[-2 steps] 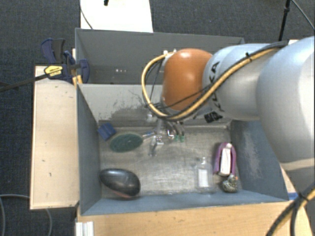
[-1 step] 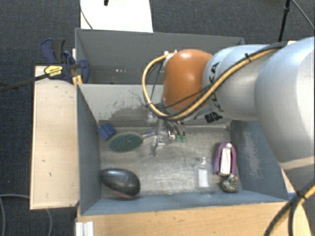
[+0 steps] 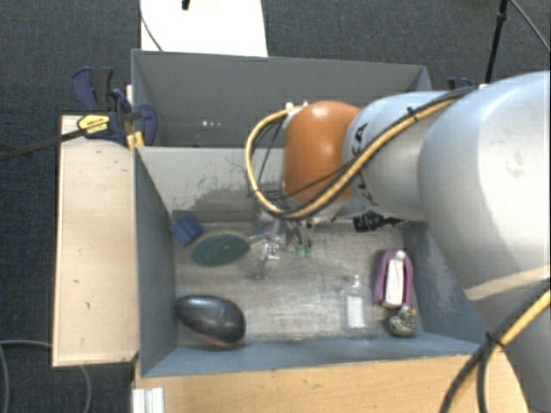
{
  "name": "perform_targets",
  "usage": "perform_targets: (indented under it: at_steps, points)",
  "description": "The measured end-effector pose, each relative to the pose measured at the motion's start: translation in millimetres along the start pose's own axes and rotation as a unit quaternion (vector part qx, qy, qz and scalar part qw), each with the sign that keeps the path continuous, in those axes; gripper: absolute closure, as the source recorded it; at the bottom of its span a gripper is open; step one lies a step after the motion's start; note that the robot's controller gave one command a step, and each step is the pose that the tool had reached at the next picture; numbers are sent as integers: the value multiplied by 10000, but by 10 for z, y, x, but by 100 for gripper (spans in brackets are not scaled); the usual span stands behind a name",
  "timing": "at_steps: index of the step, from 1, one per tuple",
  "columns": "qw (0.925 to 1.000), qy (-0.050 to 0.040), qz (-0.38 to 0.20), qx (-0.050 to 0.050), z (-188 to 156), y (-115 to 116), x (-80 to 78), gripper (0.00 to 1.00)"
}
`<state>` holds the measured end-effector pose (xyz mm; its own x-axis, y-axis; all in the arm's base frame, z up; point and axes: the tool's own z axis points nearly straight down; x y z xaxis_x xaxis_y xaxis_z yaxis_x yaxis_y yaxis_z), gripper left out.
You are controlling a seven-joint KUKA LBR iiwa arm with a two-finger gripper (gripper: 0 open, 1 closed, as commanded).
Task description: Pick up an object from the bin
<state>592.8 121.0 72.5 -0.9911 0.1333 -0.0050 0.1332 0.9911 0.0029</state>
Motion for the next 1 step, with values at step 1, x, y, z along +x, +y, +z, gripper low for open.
perform_targets:
  at_steps: [1]
  points:
    - [10000, 4, 10, 0, -15, 6, -12, 0]
